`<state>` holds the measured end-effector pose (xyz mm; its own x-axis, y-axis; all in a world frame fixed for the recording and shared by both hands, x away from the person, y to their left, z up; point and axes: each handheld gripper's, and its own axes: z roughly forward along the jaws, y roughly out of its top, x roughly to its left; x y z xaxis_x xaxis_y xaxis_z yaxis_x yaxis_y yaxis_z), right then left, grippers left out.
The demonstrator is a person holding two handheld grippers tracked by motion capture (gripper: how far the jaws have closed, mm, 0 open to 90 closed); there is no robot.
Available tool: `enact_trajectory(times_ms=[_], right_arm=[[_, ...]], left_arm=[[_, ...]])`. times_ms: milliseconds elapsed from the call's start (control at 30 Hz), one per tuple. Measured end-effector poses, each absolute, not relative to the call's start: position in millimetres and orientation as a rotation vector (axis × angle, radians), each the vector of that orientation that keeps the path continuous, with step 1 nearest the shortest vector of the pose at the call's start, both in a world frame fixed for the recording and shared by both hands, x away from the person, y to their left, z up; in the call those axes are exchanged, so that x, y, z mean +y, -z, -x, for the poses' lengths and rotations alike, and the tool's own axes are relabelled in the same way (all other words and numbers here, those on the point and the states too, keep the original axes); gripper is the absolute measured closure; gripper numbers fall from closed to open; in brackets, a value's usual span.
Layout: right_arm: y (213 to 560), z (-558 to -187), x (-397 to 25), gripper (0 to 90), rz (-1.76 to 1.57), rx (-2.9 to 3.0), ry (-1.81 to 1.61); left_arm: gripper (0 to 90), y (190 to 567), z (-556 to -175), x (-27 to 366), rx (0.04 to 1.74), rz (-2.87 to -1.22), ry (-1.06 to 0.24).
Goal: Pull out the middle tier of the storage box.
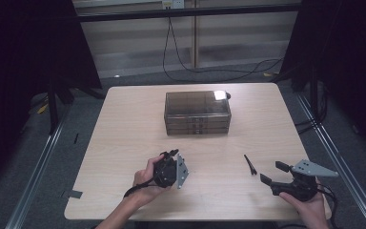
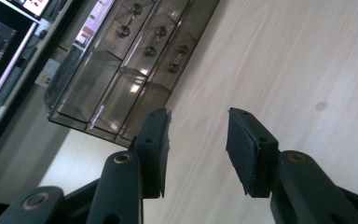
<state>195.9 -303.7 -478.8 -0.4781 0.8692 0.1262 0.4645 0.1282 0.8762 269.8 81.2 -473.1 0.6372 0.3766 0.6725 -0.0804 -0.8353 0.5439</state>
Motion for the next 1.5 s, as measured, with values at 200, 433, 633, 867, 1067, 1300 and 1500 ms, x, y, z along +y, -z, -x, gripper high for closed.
enact_trajectory(times_ms=[200,433,633,867,1067,1300,1500], right_arm=[[479,-196,-304,19.9,-1.284,2.0,-1.312],[478,-196,-303,20.3,-1.283,2.007,-1.312],[478,-196,-304,21.0,-1.28,2.011,-1.312],[478,-195,-303,21.6,-1.277,2.02,-1.312],[479,-196,-303,21.5,-1.278,2.026,-1.306],[479,-196,-303,21.4,-1.275,2.026,-1.304],[479,-196,-303,21.4,-1.279,2.027,-1.308]], left_arm=[[60.9,474,-274,76,0.173,-2.33,-1.157],[63.2,477,-280,66,0.099,-2.368,-1.214],[63.8,476,-284,56,0.045,-2.372,-1.282],[65.9,476,-288,49,0.01,-2.377,-1.339],[67.3,477,-293,45,-0.032,-2.394,-1.379],[69.9,479,-300,42,-0.035,-2.4,-1.43],[70.7,483,-303,35,-0.08,-2.394,-1.5]])
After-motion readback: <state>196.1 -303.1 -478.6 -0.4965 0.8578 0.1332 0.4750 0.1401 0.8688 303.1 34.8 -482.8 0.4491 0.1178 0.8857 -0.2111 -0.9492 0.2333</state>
